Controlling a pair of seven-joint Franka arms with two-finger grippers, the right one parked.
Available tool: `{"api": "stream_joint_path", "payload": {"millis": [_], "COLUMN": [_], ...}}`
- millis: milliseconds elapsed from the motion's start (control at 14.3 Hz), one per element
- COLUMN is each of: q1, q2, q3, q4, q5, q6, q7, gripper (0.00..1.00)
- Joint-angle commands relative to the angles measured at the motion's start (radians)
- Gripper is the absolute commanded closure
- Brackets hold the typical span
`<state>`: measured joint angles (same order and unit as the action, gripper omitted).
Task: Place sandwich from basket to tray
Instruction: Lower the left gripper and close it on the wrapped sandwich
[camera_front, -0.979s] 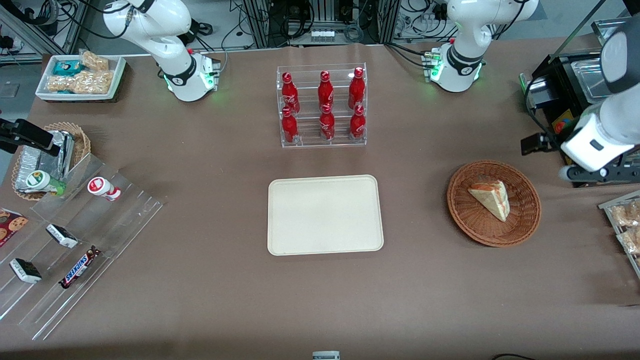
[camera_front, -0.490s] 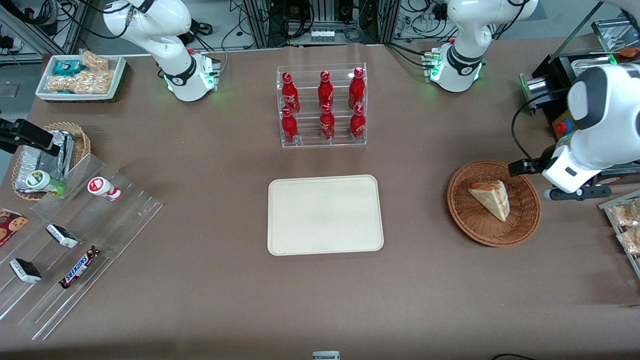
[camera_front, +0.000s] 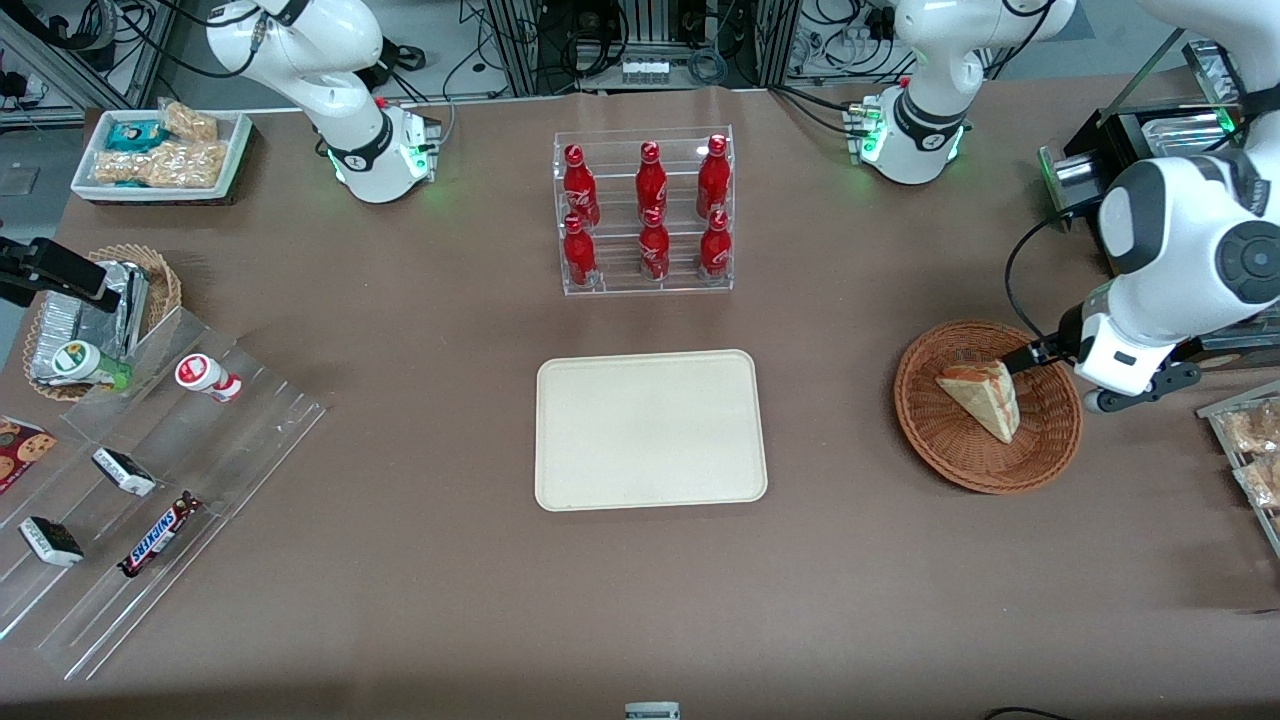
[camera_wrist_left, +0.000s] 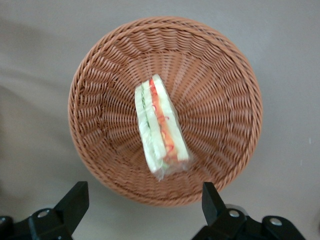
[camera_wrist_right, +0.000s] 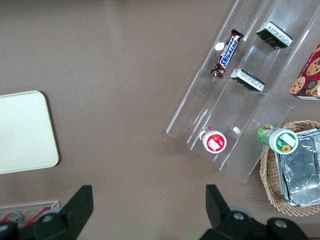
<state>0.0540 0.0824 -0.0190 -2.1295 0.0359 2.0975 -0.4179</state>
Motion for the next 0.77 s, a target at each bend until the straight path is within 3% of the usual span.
{"api": "stream_joint_path", "payload": {"millis": [0, 350, 559, 629, 699], "q1": [0.001, 0.001, -0.002, -0.002, -0.002], "q2": [0.022, 0.039, 0.097, 0.111, 0.117], "q3": [-0.002, -0.002, -0.002, -0.002, -0.002], "q4": [-0.043, -0.174, -0.170, -0.170, -0.168], "q5": [0.012, 0.007, 0.002, 0.002, 0.004], "q6": [0.087, 0.263, 0.321, 0.337, 0.338], "q7": [-0.247, -0.337, -0.428, -0.459, -0.472], "gripper": [0.00, 0.00, 0.02, 0.21, 0.58]}}
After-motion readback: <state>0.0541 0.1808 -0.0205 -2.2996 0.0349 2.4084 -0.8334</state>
